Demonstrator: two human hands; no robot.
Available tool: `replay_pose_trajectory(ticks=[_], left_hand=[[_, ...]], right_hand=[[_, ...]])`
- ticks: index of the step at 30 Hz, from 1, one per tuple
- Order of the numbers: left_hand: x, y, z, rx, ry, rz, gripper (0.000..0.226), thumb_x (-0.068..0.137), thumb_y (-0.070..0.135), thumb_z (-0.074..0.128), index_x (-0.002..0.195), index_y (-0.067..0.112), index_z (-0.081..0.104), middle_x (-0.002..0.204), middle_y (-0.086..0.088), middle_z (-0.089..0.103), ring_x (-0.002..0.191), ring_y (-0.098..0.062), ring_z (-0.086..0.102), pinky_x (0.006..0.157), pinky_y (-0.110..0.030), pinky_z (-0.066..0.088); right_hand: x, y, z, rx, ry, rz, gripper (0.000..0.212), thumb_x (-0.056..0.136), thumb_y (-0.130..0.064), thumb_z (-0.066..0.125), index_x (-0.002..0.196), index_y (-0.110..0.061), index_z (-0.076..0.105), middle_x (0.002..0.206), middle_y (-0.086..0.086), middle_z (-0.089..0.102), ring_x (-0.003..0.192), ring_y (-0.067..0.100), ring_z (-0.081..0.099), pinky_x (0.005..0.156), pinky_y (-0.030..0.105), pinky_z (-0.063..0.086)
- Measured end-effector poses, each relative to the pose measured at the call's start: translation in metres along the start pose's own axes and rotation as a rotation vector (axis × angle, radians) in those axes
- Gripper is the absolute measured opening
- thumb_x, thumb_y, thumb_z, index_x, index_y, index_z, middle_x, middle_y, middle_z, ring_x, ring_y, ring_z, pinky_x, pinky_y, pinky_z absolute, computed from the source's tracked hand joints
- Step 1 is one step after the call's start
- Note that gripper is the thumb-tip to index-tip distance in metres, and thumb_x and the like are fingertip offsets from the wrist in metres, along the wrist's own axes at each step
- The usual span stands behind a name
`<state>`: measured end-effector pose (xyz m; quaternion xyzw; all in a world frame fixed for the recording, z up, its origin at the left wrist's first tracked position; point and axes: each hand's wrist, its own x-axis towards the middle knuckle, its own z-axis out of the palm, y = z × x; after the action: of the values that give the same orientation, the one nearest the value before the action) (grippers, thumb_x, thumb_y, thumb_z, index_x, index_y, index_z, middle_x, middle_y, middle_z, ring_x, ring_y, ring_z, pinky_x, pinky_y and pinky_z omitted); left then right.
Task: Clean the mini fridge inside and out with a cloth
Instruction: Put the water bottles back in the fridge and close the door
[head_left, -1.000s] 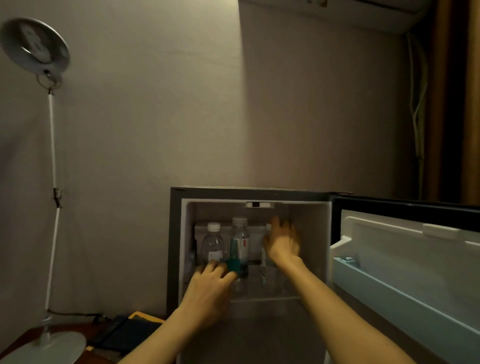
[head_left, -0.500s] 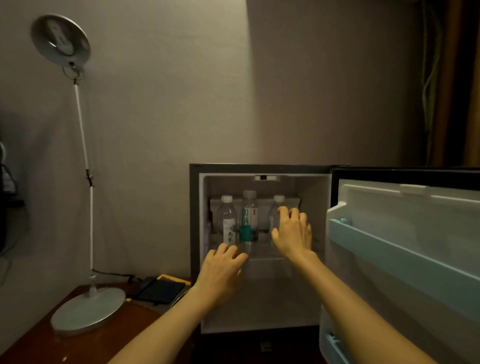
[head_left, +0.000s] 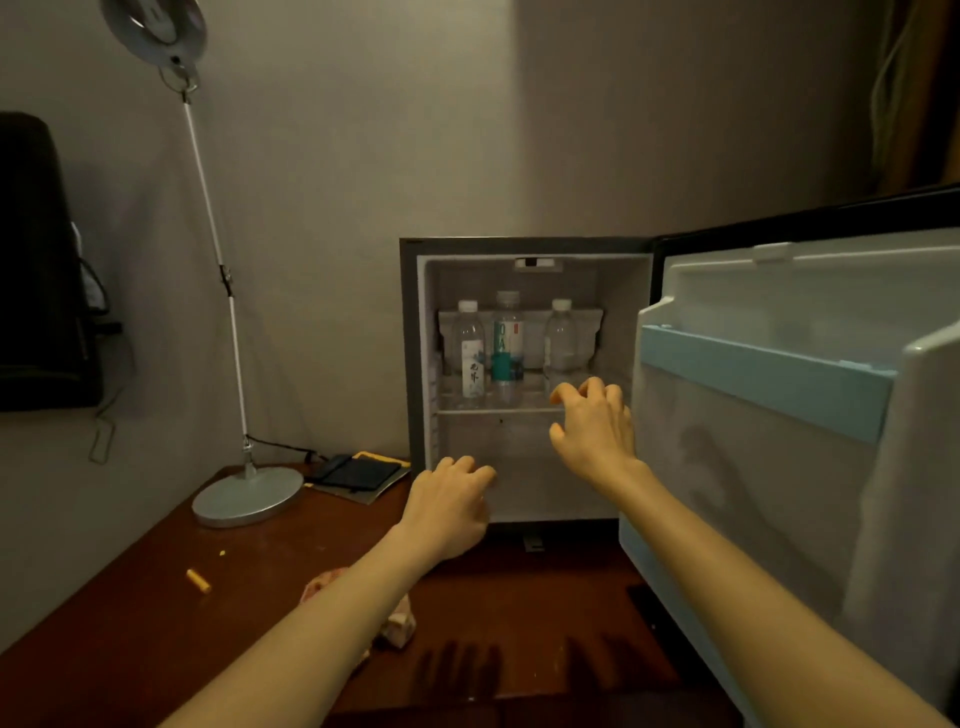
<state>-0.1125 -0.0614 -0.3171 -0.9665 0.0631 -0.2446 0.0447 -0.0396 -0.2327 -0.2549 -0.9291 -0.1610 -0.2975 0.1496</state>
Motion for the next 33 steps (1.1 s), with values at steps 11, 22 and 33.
replay_pose_trajectory(ticks=[11, 22, 33], left_hand=[[-0.031, 0.049, -0.046, -0.057, 0.105, 0.091, 0.028, 0.091, 0.026, 0.048, 0.119, 0.025, 0.051, 0.112, 0.0, 0.052, 0.102, -0.025, 0.055, 0.062, -0.033, 0.04], [-0.001, 0.115, -0.232, -0.2, 0.218, 0.204, 0.026, 0.086, 0.027, 0.057, 0.111, 0.029, 0.061, 0.103, 0.004, 0.063, 0.089, -0.018, 0.059, 0.079, -0.041, 0.054], [0.036, 0.216, -0.284, -0.264, 0.359, 0.41, 0.033, 0.087, 0.029, 0.057, 0.12, 0.027, 0.055, 0.111, 0.003, 0.052, 0.098, -0.017, 0.05, 0.079, -0.036, 0.045]], right_hand=[[-0.073, 0.007, -0.071, 0.02, 0.06, -0.084, 0.035, 0.089, -0.023, 0.056, 0.124, -0.02, 0.051, 0.121, 0.011, 0.045, 0.115, 0.032, 0.038, 0.092, 0.042, 0.04], [-0.093, 0.021, -0.255, -0.044, 0.321, -0.15, 0.03, 0.087, -0.022, 0.057, 0.117, -0.019, 0.057, 0.119, 0.012, 0.049, 0.114, 0.032, 0.041, 0.091, 0.044, 0.045], [-0.114, 0.121, -0.346, -0.168, 0.359, -0.035, 0.034, 0.086, -0.022, 0.062, 0.119, -0.019, 0.055, 0.119, 0.005, 0.055, 0.113, 0.026, 0.049, 0.089, 0.035, 0.049]])
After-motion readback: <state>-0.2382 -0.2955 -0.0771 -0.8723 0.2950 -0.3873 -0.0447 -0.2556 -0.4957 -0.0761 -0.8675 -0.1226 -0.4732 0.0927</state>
